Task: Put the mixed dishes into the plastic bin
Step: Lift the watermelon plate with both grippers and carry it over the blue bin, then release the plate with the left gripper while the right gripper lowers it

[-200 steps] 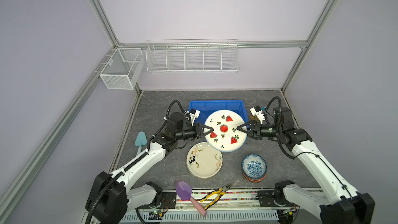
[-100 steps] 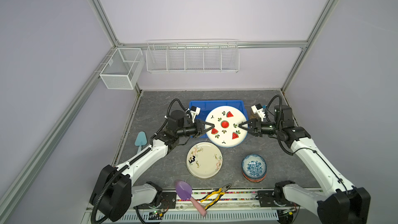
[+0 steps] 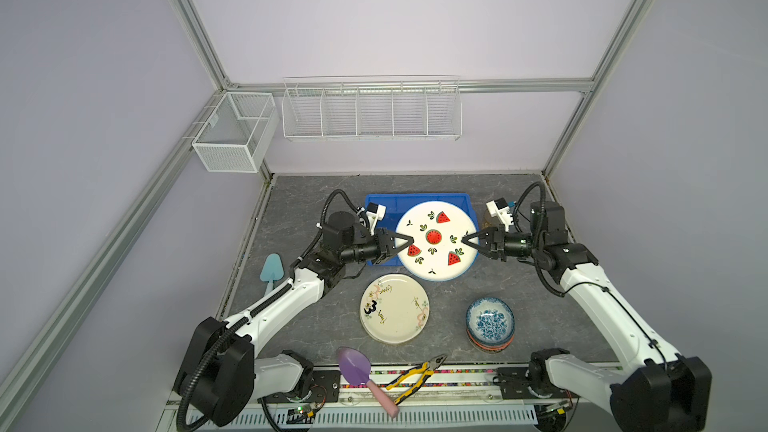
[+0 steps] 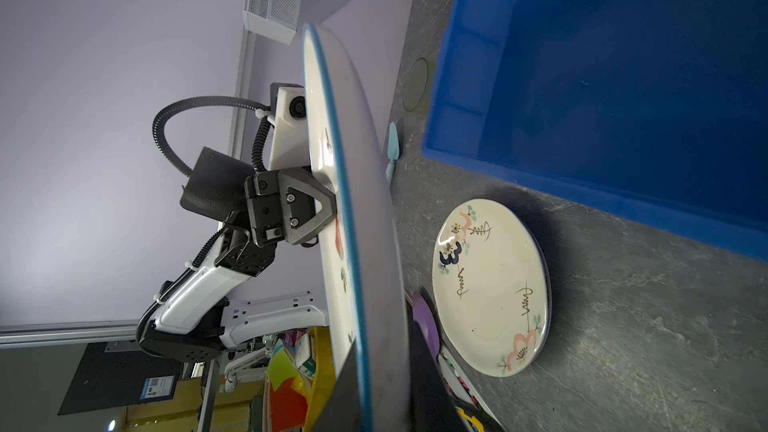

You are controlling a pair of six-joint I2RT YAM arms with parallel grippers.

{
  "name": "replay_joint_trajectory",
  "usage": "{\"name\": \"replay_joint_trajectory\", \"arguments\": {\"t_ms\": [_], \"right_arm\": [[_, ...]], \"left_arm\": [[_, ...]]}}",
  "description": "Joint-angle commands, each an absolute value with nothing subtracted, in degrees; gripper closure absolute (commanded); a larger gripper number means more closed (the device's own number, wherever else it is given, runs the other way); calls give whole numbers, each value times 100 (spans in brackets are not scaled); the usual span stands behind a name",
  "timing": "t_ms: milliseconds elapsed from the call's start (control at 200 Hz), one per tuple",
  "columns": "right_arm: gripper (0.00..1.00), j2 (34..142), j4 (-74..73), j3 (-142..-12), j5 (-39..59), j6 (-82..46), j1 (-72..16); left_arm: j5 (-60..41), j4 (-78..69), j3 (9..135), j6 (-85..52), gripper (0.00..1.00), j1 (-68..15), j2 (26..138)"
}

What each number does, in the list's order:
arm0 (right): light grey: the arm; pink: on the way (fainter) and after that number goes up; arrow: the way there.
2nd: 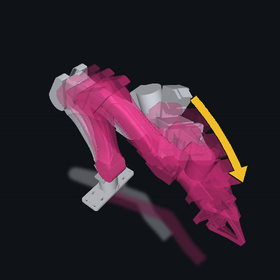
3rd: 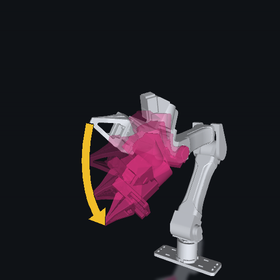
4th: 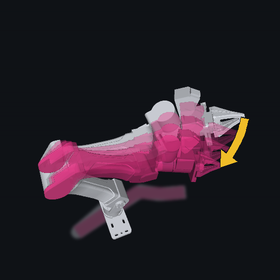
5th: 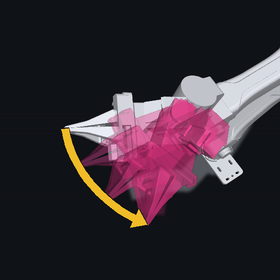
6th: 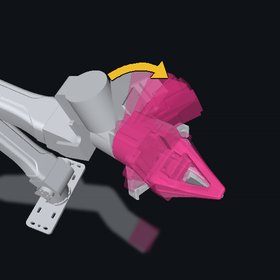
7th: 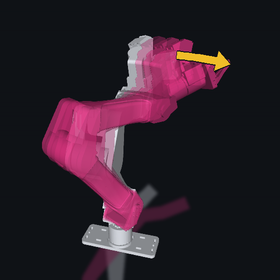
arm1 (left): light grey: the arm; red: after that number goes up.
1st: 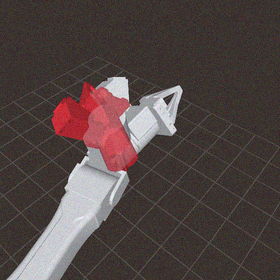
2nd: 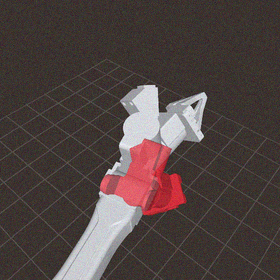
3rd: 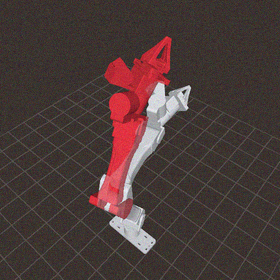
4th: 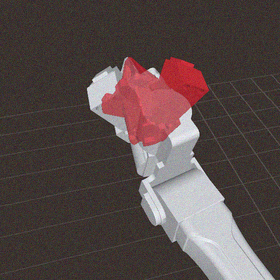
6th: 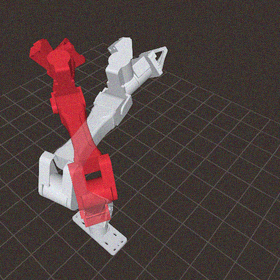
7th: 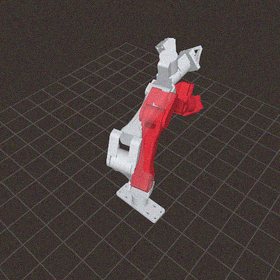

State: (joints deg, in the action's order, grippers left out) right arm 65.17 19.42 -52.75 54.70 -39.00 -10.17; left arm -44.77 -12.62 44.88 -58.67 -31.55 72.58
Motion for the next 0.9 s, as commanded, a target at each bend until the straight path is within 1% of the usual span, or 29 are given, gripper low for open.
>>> {"name": "replay_joint_trajectory", "arguments": {"t_ms": [0, 65, 340, 565, 655, 705, 900], "right_arm": [[88, 6416, 1624, -5280, 5659, -3887, -1020], [94, 6416, 1622, -5289, 5639, -3906, -1020], [94, 6485, 1819, -5470, 5446, -3865, -1020], [94, 6642, 2055, -5679, 5161, -3828, -1019], [94, 6768, 2065, -5803, 5022, -3844, -1020], [94, 6869, 2072, -5883, 4948, -3862, -1020], [94, 7330, 1867, -6154, 4702, -3946, -1037]], "left_arm": [[-4483, -1514, 4578, -5909, 91, -3164, 7303], [-4487, -1486, 4574, -5887, 81, -3164, 7316], [-4439, -1456, 4515, -5847, 43, -3164, 7210], [-4284, -855, 4641, -5463, 9, -3092, 6987], [-4183, -316, 4741, -5189, 0, -2927, 6812], [-4114, 57, 4825, -4988, 2, -2791, 6659], [-3766, 1709, 5165, -4061, 2, -2228, 5988]]}}
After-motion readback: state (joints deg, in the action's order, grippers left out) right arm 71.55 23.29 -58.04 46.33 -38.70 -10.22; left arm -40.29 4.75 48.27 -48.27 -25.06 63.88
